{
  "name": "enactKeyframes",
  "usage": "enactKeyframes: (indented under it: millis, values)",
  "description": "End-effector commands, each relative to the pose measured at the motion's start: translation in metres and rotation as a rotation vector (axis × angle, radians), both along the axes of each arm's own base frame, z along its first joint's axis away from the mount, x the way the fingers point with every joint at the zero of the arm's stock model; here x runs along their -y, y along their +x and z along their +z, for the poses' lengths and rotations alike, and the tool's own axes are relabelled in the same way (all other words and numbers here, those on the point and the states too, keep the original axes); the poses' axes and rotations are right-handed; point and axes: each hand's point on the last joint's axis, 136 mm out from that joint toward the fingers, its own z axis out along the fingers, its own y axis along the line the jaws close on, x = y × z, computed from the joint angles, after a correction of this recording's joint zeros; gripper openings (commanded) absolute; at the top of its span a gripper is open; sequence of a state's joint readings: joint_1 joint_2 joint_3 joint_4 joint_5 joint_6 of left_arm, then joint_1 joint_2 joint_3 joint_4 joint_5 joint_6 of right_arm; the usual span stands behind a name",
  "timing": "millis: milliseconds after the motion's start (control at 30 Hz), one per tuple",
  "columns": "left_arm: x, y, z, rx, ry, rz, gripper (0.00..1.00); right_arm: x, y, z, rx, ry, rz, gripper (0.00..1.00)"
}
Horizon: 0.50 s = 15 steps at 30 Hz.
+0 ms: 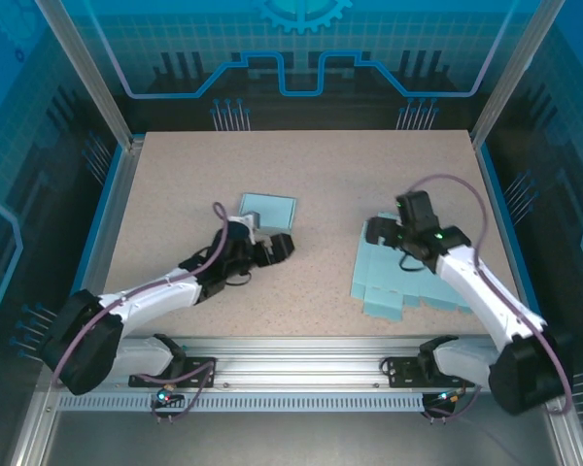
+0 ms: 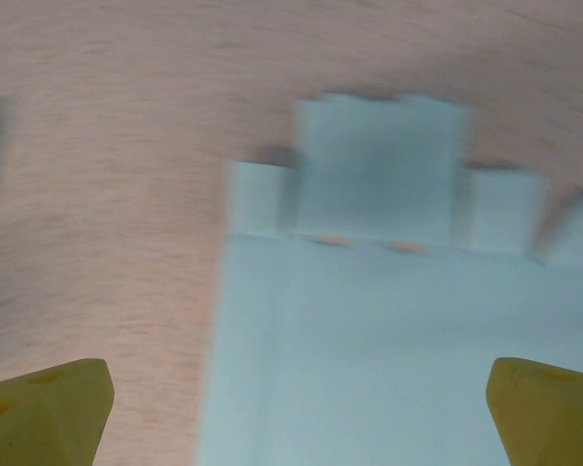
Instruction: Fold the paper box
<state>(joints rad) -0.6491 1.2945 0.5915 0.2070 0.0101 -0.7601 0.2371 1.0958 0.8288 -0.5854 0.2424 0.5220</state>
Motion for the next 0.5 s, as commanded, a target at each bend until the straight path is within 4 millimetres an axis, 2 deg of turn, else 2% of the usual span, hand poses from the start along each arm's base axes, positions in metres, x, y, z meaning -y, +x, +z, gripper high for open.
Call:
enactKeyframes:
  millis: [0,67,167,333,467]
  values:
    - [0.039,-0.011,-0.004,-0.026,0.000,-0.042,0.99,0.062,-0.039,-0.018,-0.065,-0.043,-0.232,1.00]
    - [0.069,-0.019,-0.010,-0.050,-0.018,-0.090,0.99,0.087,-0.053,-0.027,-0.066,-0.006,-0.334,1.00]
    - [0.108,-0.031,-0.024,-0.100,-0.029,-0.147,0.99,0.110,-0.065,-0.043,-0.066,0.073,-0.437,1.00]
    - [0.157,-0.052,-0.045,-0.196,-0.073,-0.213,0.86,0.118,-0.073,-0.068,-0.085,0.180,-0.504,1.00]
    - [0.184,-0.066,-0.061,-0.283,-0.094,-0.245,0.75,0.113,-0.071,-0.071,-0.081,0.212,-0.481,1.00]
